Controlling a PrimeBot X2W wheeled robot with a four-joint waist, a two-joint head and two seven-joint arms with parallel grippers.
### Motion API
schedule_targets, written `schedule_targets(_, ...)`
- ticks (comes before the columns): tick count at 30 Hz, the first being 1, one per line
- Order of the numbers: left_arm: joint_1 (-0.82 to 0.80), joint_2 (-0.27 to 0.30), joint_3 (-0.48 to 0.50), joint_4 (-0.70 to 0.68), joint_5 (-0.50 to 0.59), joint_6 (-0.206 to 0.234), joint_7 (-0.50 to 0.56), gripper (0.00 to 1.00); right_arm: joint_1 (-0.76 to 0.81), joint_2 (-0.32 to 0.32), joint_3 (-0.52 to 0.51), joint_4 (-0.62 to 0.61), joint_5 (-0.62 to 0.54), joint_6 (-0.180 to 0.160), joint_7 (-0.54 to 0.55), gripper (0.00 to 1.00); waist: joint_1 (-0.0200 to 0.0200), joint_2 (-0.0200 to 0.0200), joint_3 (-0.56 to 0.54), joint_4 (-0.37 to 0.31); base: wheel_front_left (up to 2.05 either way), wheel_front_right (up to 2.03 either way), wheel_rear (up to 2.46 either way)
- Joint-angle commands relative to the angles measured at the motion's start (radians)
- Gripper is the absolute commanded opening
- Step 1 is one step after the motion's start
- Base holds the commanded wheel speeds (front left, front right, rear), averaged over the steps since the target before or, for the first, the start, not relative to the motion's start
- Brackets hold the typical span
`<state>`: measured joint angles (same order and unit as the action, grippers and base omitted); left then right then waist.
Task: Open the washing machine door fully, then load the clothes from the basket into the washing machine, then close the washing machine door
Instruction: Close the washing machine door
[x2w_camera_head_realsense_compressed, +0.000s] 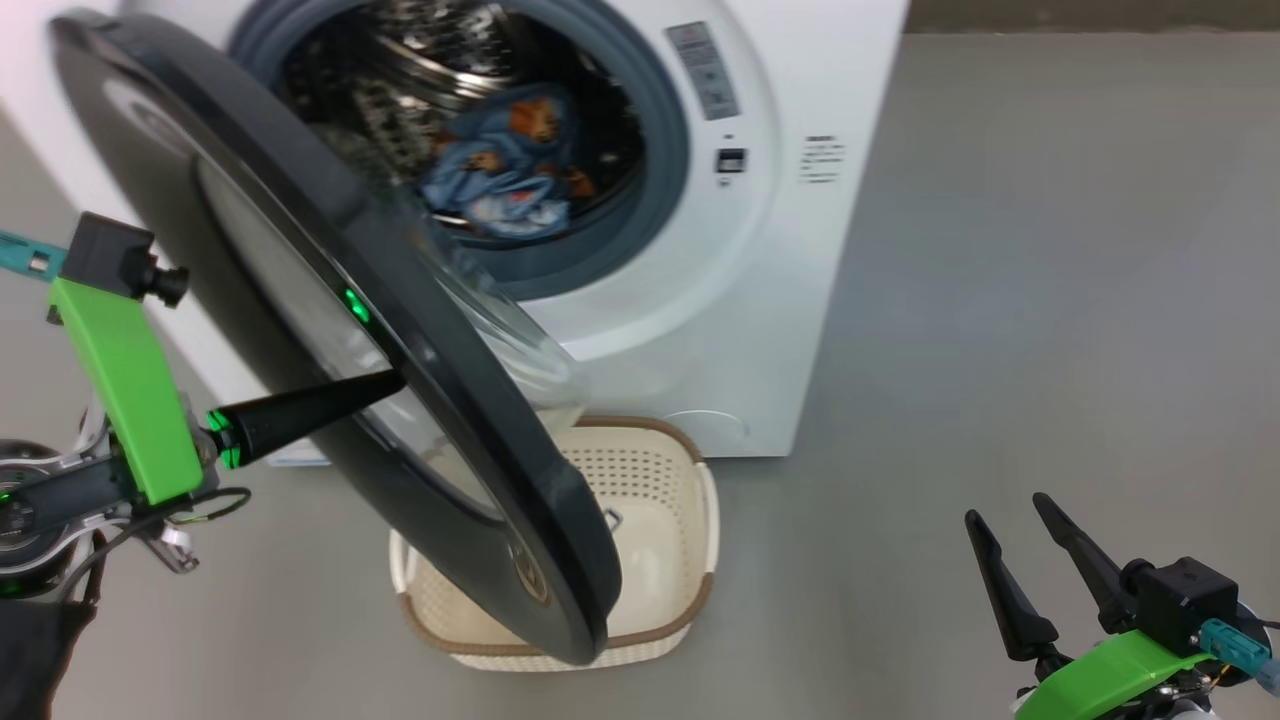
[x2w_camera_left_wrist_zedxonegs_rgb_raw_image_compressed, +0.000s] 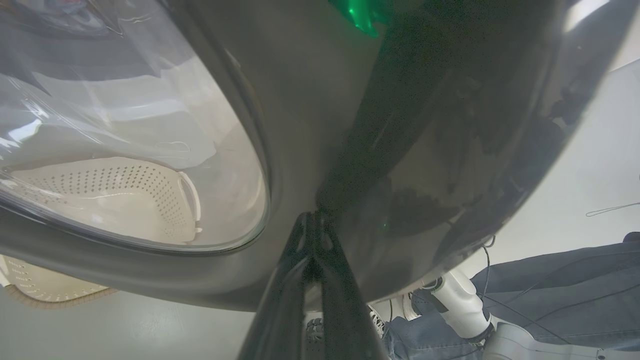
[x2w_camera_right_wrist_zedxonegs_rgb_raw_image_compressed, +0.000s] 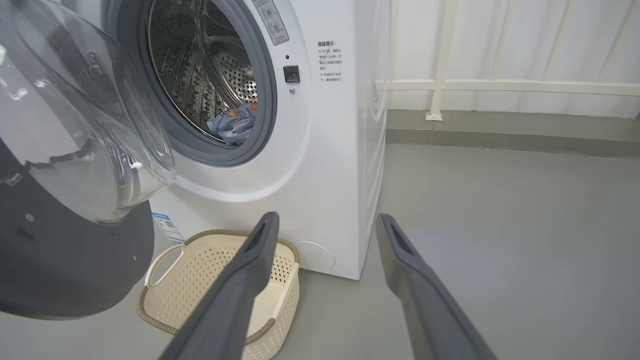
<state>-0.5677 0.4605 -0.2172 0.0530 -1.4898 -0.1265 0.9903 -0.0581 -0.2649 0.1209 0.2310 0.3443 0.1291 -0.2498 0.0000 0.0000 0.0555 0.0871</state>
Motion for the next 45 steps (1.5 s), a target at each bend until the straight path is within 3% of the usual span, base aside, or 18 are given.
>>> schedule_targets(1,-0.059,0.037,0.039,-0.013,0.011,-0.004,-0.019,0.0,0.004,-0.011,0.017,-0.025,-0.018,0.002,-0.012,1.0,0.0,0.0,0.001,-0.068,0.0,0.0,0.0)
schedule_targets(7,-0.034,0.048,0.035,0.0,0.012,-0.004,-0.052,0.0,0.014,-0.013,0.01,-0.024,-0.016,0.002,-0.012,1.0,0.0,0.0,-0.011,-0.077,0.0,0.0,0.0)
schedule_targets(18,0.057,0.095,0.063,-0.009,0.006,-0.004,-0.115,0.0,0.024,-0.015,0.01,-0.025,-0.018,0.002,-0.012,1.0,0.0,0.0,-0.037,-0.024,0.0,0.0,0.0)
schedule_targets(27,0.18,0.136,0.095,0.0,0.041,-0.004,-0.242,0.0,0.027,-0.016,0.015,-0.026,-0.015,0.002,-0.012,1.0,0.0,0.0,-0.046,-0.016,0.0,0.0,0.0)
schedule_targets(29,0.209,0.139,0.096,0.002,0.048,-0.004,-0.275,0.09,0.028,-0.016,0.015,-0.026,-0.014,0.002,-0.012,1.0,0.0,0.0,-0.048,-0.016,0.0,0.0,0.0)
schedule_targets(32,0.252,0.145,0.092,0.005,0.068,-0.004,-0.334,0.47,0.03,-0.017,0.014,-0.027,-0.013,0.002,-0.012,1.0,0.0,0.0,-0.049,-0.019,0.0,0.0,0.0)
schedule_targets(33,0.266,0.147,0.091,0.005,0.074,-0.004,-0.356,0.77,0.03,-0.017,0.014,-0.027,-0.013,0.002,-0.012,1.0,0.0,0.0,-0.05,-0.021,0.0,0.0,0.0)
schedule_targets(34,0.266,0.147,0.091,0.005,0.074,-0.004,-0.356,0.77,0.03,-0.017,0.014,-0.027,-0.013,0.002,-0.012,1.0,0.0,0.0,-0.05,-0.021,0.0,0.0,0.0)
schedule_targets(35,0.281,0.149,0.09,0.008,0.084,-0.004,-0.384,1.0,0.03,-0.017,0.012,-0.028,-0.013,0.002,-0.012,1.0,0.0,0.0,-0.05,-0.024,0.0,0.0,0.0)
schedule_targets(45,0.436,0.15,0.054,0.021,0.154,-0.004,-0.709,1.0,0.035,-0.021,0.004,-0.031,-0.012,0.002,-0.012,1.0,0.0,0.0,-0.052,-0.081,0.0,0.0,0.0)
